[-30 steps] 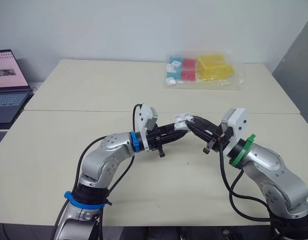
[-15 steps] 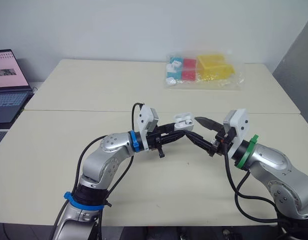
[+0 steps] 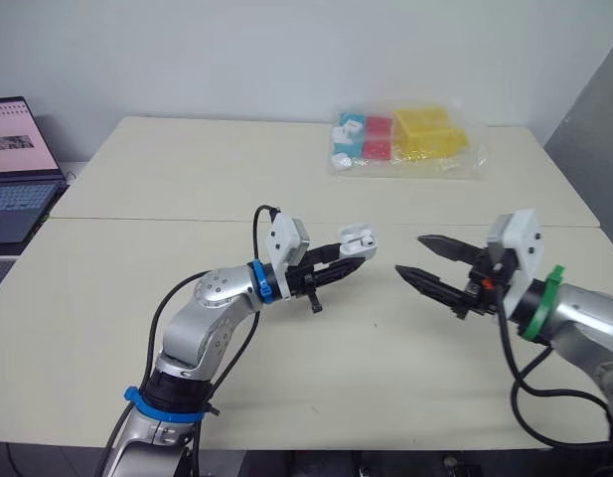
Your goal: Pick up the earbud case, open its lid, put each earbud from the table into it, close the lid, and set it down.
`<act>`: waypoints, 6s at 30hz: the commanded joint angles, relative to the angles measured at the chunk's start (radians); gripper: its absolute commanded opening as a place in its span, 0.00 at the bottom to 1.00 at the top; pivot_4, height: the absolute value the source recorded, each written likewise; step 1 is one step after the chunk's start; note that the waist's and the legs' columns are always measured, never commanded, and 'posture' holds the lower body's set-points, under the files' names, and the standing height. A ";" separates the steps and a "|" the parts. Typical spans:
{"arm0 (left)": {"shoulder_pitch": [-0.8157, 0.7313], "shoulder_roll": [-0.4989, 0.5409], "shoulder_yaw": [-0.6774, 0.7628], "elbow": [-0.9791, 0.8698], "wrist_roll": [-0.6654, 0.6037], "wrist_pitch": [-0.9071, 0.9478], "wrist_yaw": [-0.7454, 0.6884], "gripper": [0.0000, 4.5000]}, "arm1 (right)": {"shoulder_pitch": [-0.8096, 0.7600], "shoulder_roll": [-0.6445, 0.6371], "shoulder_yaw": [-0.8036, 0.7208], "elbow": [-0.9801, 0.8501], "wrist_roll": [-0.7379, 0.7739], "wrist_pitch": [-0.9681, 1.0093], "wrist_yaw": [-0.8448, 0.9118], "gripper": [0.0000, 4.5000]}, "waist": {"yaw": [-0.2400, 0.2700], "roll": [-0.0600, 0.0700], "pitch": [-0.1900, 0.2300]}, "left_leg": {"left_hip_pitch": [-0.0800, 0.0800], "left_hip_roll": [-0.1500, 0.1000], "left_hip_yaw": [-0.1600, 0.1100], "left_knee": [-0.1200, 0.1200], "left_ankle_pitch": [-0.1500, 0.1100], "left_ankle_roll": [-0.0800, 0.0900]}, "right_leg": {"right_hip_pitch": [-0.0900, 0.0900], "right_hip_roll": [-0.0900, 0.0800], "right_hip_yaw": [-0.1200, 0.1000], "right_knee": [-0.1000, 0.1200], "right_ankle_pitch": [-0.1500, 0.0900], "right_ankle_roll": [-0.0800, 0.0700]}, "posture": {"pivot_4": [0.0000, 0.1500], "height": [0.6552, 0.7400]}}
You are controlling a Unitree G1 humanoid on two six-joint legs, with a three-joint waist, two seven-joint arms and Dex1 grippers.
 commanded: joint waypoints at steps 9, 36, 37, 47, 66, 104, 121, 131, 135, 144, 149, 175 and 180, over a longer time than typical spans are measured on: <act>0.010 0.031 -0.022 -0.003 0.053 -0.115 -0.064 0.18 | -0.106 0.071 0.311 0.236 -0.388 0.117 -0.323 0.71 | -0.003 0.000 0.000 | -0.002 0.000 0.001 0.001 0.000 0.000 | -0.005 0.001 0.002 0.005 0.000 0.000 | 1.00 0.97; 0.018 0.024 -0.030 -0.014 0.069 -0.119 -0.063 0.18 | -0.106 0.370 0.259 0.406 -0.528 0.174 -0.338 0.19 | 0.000 0.000 0.000 | -0.003 0.000 0.001 0.001 0.000 0.000 | -0.005 0.000 0.002 0.004 0.000 0.000 | 1.00 0.97; 0.020 0.024 -0.031 -0.015 0.069 -0.120 -0.063 0.18 | -0.103 0.362 0.260 0.398 -0.526 0.181 -0.328 0.11 | 0.002 0.000 -0.001 | -0.003 0.000 0.001 0.001 0.000 0.000 | -0.004 0.000 0.002 0.004 0.000 0.000 | 1.00 0.97; 0.035 0.034 -0.030 -0.035 0.065 -0.109 -0.065 0.18 | -0.037 -0.093 0.334 0.235 -0.494 -0.003 0.147 0.10 | -0.001 0.000 0.000 | -0.003 -0.001 0.001 0.001 0.000 0.000 | -0.004 -0.001 0.002 0.001 0.000 0.000 | 1.00 0.97; 0.084 0.047 -0.036 -0.110 0.051 -0.056 -0.045 0.18 | -0.095 -0.498 0.514 0.702 -0.805 -0.811 0.888 0.10 | -0.004 0.001 0.001 | 0.000 0.000 0.002 0.002 0.000 0.000 | -0.004 0.001 0.003 0.005 0.000 0.000 | 1.00 0.97; 0.099 0.022 -0.057 -0.113 0.060 -0.054 -0.029 0.18 | -0.136 -0.489 0.542 0.501 -0.976 -0.391 0.850 0.79 | -0.003 0.001 0.001 | 0.013 0.000 0.003 0.002 0.000 0.000 | 0.007 -0.001 0.003 0.006 0.000 -0.001 | 1.00 0.97; 0.106 0.023 -0.064 -0.113 0.062 -0.067 -0.023 0.18 | -0.199 -0.423 0.601 0.566 -1.030 -0.419 0.877 0.71 | -0.003 0.001 0.001 | 0.013 0.000 0.002 0.002 0.000 0.000 | 0.007 -0.001 0.003 0.006 0.000 -0.001 | 1.00 0.97; 0.105 0.023 -0.068 -0.110 0.063 -0.068 -0.026 0.18 | -0.196 -0.418 0.594 0.535 -1.019 -0.385 0.896 0.09 | -0.003 0.001 0.001 | 0.013 0.000 0.002 0.002 0.000 0.000 | 0.007 -0.001 0.003 0.006 0.000 -0.001 | 1.00 0.97; 0.104 0.022 -0.069 -0.107 0.065 -0.070 -0.026 0.18 | -0.195 -0.424 0.585 0.536 -1.013 -0.390 0.898 0.09 | -0.003 0.001 0.001 | 0.013 0.000 0.002 0.002 0.000 0.000 | 0.007 -0.001 0.003 0.006 0.000 -0.001 | 1.00 0.97; 0.079 -0.011 -0.039 -0.089 0.037 -0.049 0.007 0.18 | -0.196 -0.388 0.272 0.309 -0.655 -0.200 0.922 0.09 | -0.003 0.002 0.001 | 0.012 0.000 0.002 0.001 0.000 0.000 | 0.007 -0.001 0.003 0.006 0.000 -0.001 | 1.00 0.97; 0.050 -0.041 -0.028 -0.075 0.023 -0.039 0.032 0.18 | -0.234 -0.150 0.070 0.073 -0.303 0.126 0.737 0.09 | -0.001 0.001 0.001 | 0.012 0.001 0.000 0.002 0.000 0.000 | 0.007 0.000 0.001 0.006 0.000 -0.001 | 1.00 0.97; -0.075 -0.070 -0.020 0.024 0.017 -0.036 0.002 0.18 | -0.199 0.497 0.258 0.025 -0.311 -0.067 -0.089 0.09 | -0.004 -0.001 0.000 | 0.007 0.000 -0.001 0.001 0.000 0.000 | 0.004 0.000 0.001 0.004 0.000 -0.001 | 1.00 0.97; -0.074 -0.069 -0.018 0.025 0.015 -0.031 0.005 0.18 | -0.180 0.474 0.276 0.024 -0.303 -0.095 -0.080 0.09 | -0.004 -0.001 0.000 | 0.007 0.000 -0.001 0.001 0.000 0.000 | 0.004 0.000 0.001 0.004 0.000 -0.001 | 1.00 0.97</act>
